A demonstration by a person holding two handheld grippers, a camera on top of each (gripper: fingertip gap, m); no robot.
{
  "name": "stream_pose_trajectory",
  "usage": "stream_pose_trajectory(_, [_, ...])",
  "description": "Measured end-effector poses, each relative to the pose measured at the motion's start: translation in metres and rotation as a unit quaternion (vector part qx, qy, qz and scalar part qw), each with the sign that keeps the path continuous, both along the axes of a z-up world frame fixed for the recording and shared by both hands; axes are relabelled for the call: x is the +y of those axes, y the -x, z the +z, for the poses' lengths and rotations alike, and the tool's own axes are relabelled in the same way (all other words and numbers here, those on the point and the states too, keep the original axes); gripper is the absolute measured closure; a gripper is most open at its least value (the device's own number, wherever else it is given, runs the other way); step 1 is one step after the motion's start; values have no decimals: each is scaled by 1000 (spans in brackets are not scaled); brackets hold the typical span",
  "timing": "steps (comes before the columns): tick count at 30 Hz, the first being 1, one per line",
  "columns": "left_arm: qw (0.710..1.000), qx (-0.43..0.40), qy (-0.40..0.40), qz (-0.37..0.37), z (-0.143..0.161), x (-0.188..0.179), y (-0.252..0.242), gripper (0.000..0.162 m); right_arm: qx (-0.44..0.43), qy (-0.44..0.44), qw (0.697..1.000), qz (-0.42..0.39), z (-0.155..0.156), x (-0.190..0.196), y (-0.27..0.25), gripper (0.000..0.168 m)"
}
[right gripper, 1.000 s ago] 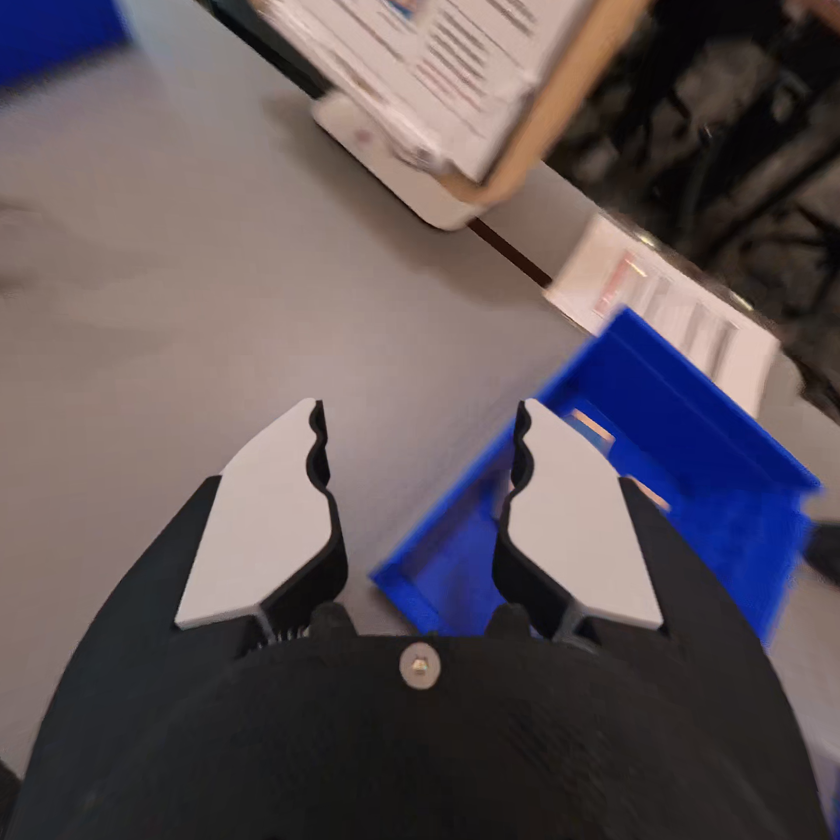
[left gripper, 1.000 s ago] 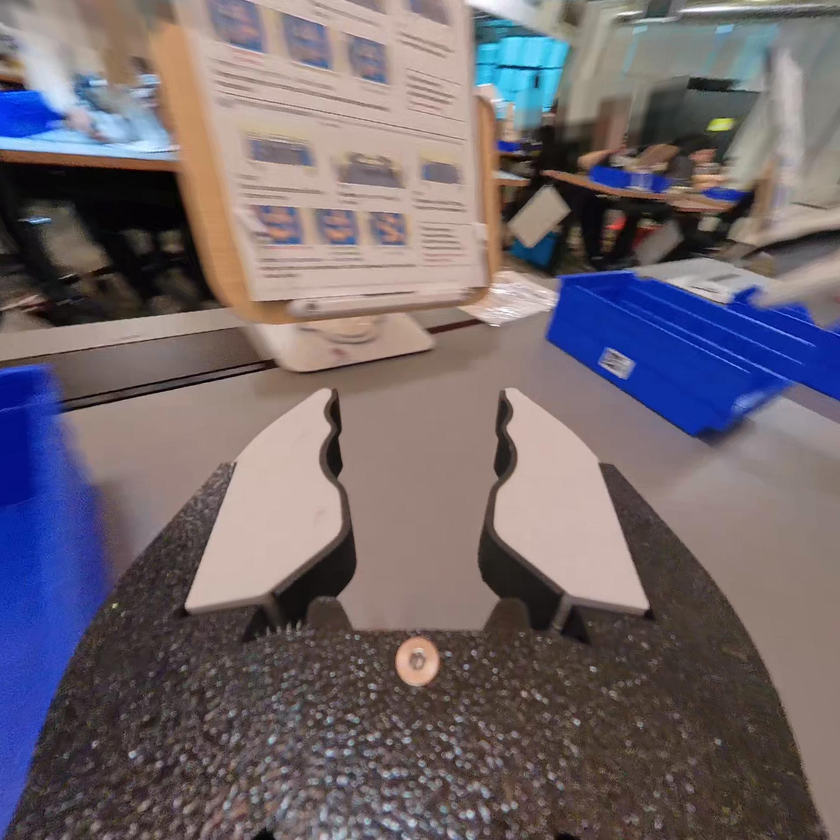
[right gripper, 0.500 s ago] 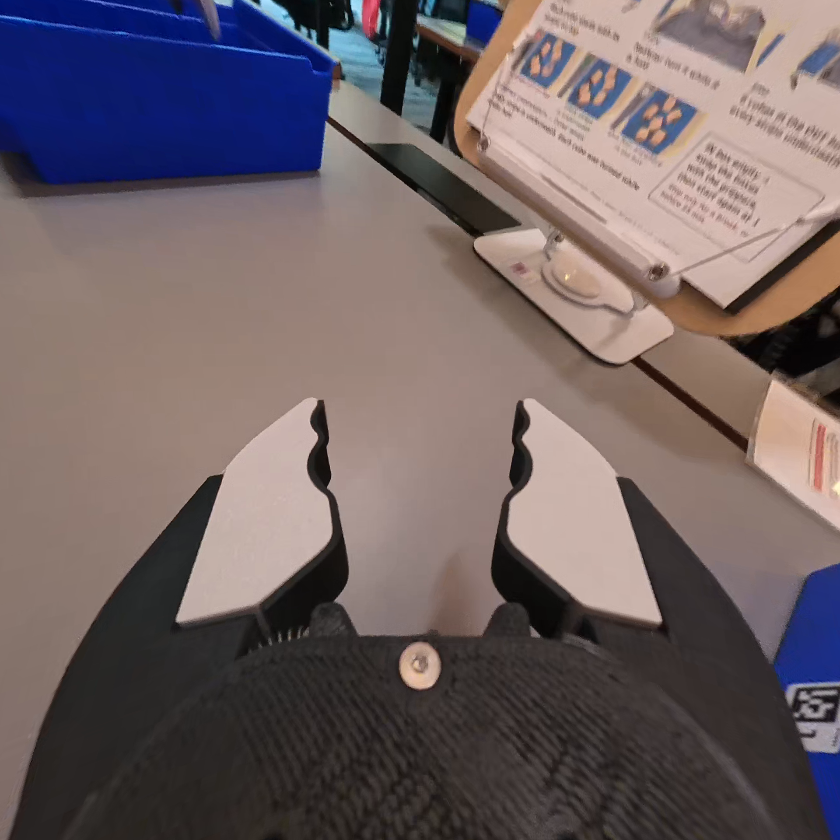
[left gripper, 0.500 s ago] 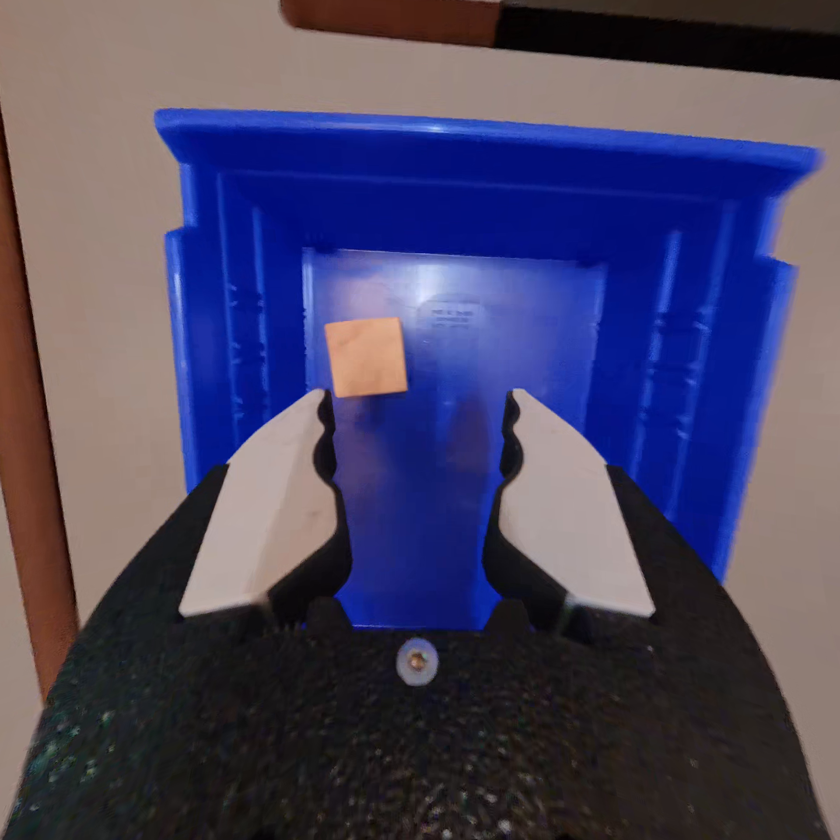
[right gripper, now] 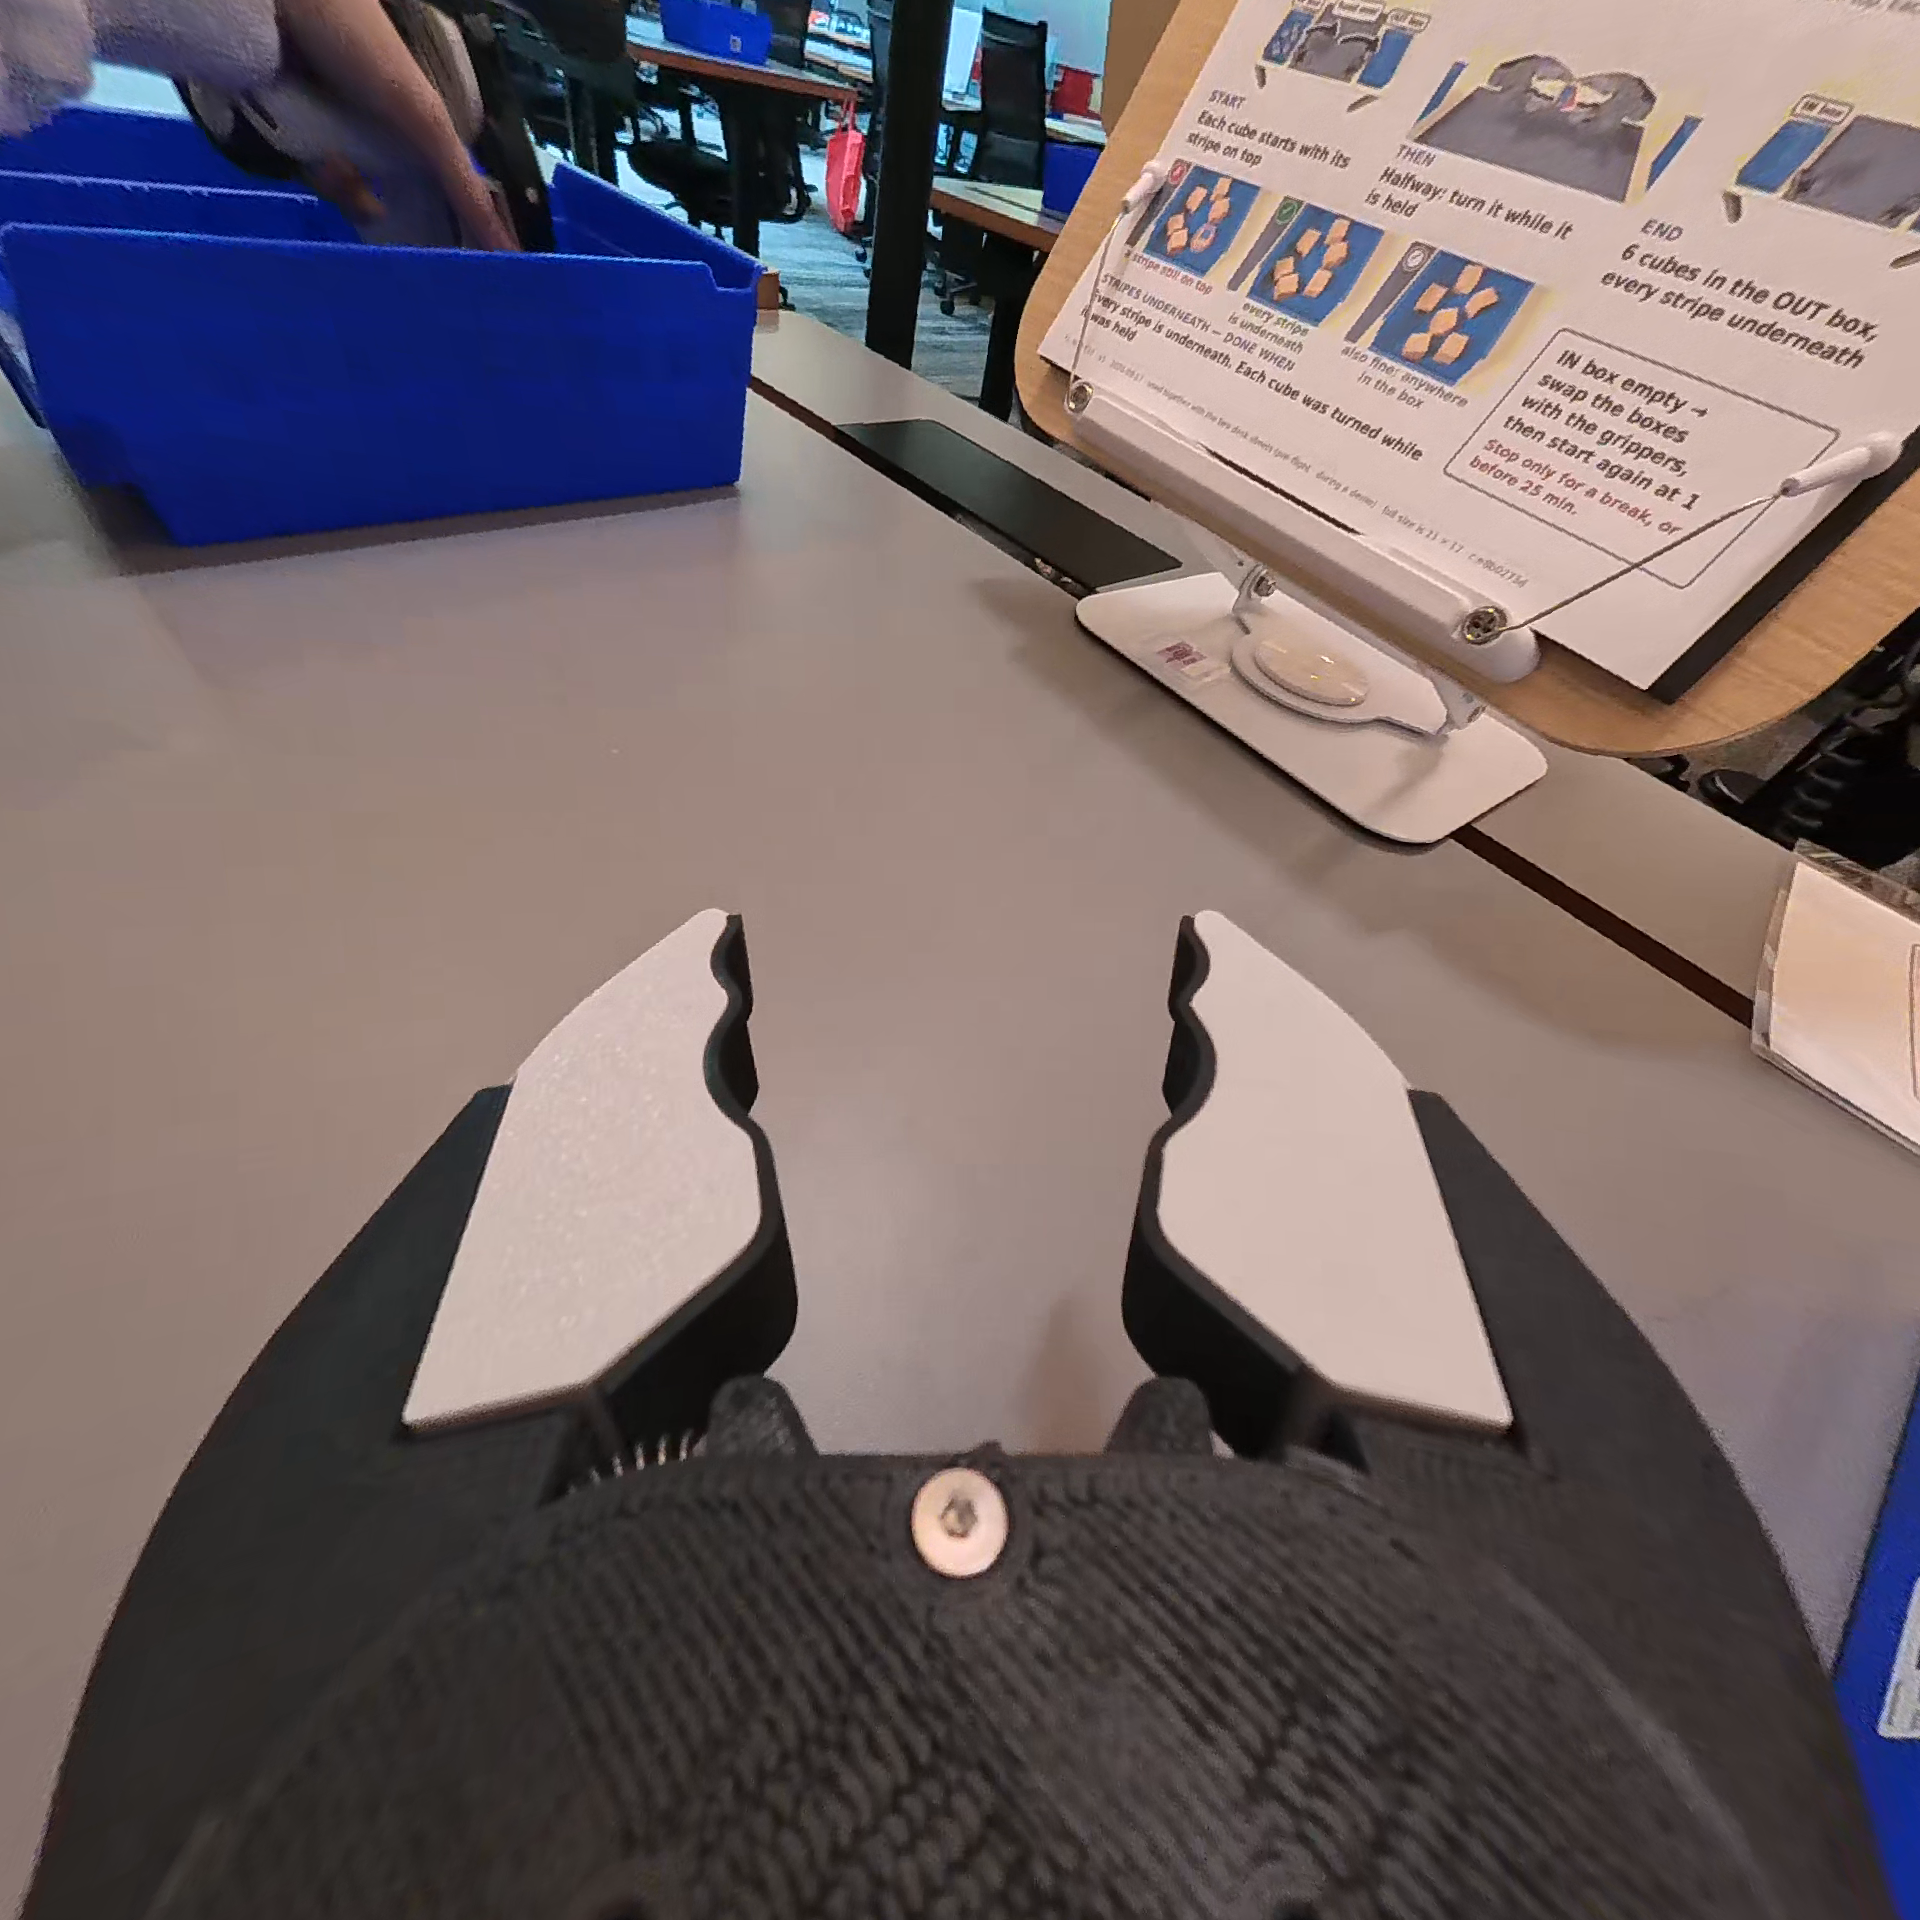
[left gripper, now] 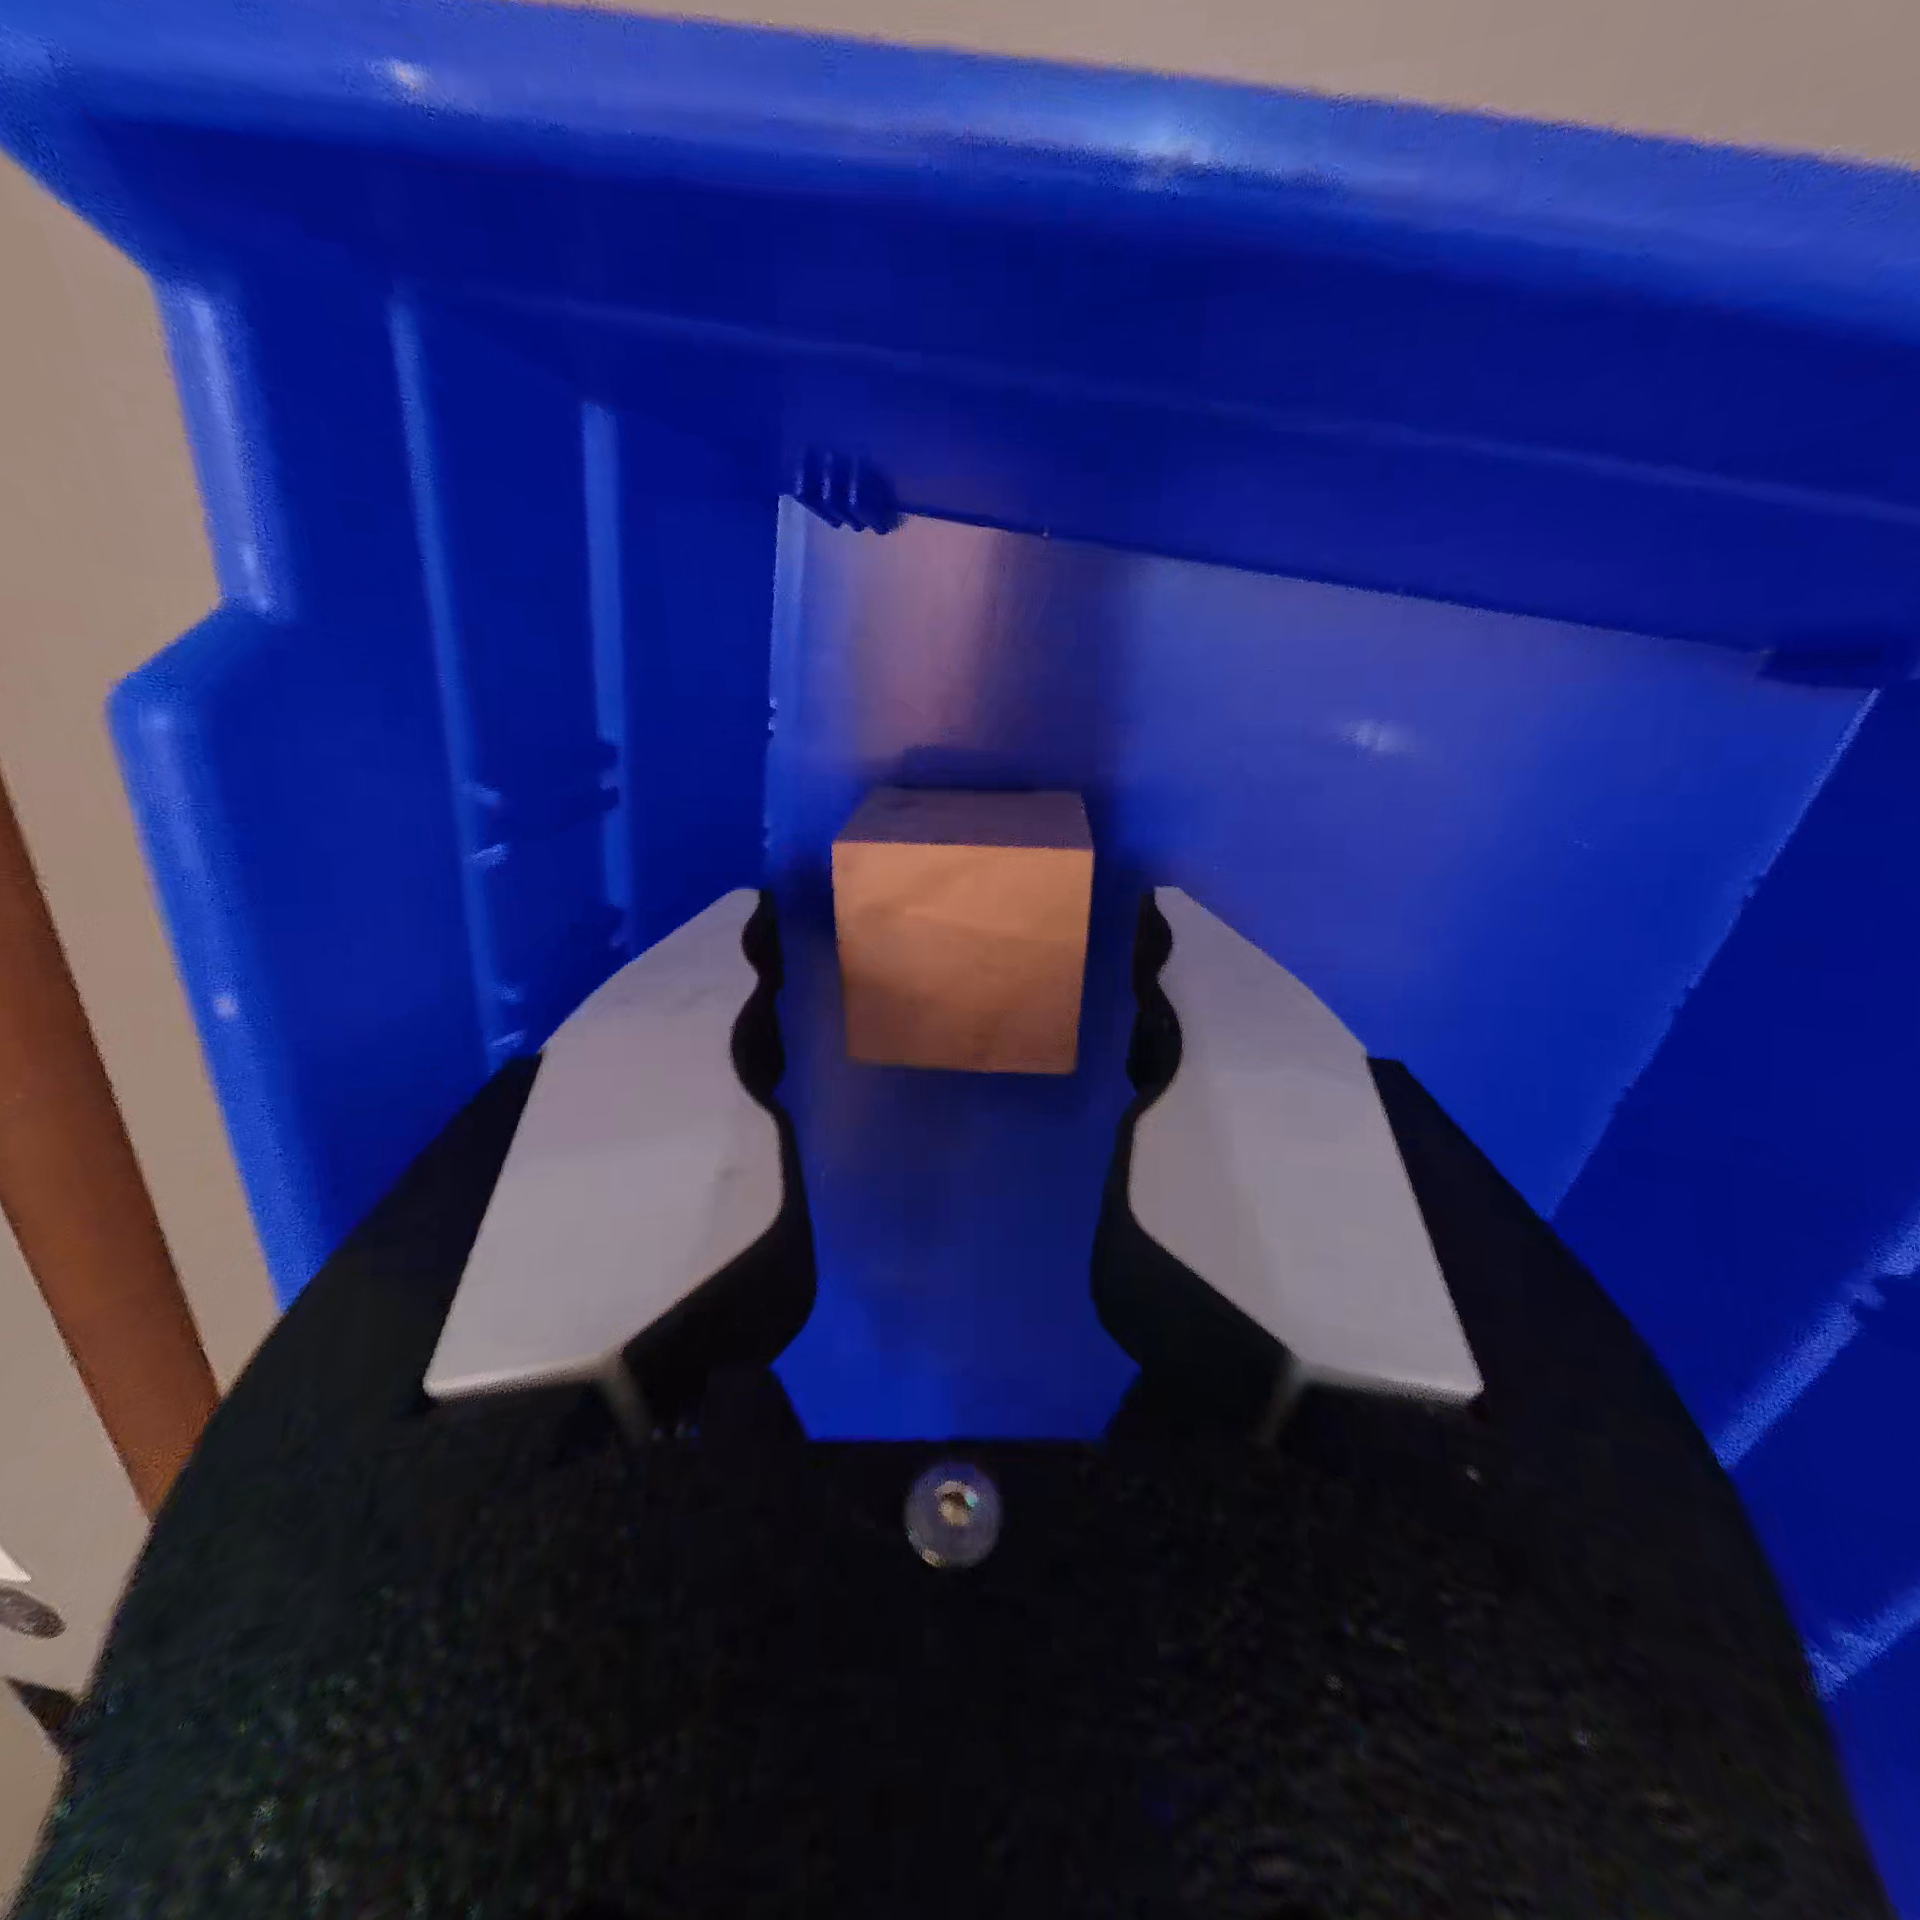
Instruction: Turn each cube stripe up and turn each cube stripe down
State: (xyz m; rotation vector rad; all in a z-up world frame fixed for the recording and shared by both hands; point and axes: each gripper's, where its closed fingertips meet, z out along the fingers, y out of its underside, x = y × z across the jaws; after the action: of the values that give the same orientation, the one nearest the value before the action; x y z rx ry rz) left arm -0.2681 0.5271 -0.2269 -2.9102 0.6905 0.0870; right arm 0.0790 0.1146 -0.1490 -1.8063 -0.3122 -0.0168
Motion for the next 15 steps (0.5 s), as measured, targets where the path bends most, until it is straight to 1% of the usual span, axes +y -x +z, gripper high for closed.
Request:
stream_pose_trajectory(1, [1000,-4,2,2,-3,0,0,100,0,0,1000,1,0,0,0,90])
stream_pose_trajectory(4, [1000,-8,1,1,-9,-1,0,117,3,-4,1000,2,1,-1,1,90])
stream_pose_trajectory(7, [1000,-15,-4,-16,-9,-4,-2,116,0,-6,1000,3,2,-1,2,90])
stream_pose_trajectory(10, [998,-44,-11,-42,-2,-11,-12,116,-4,-12,1000,8,4,-1,5,90])
stream_pose_trajectory(12, [995,-87,-33,-48,14,-15,-23,116,-7,-16,1000,14,6,-1,8,90])
stream_pose_trajectory(14, [982,-171,-57,-51,42,-24,-42,116,-14,-16,1000,20,5,-2,11,90])
stream_pose_trajectory(15, [971,-222,-66,-54,61,-32,-54,116,-18,-20,999,18,7,-2,10,90])
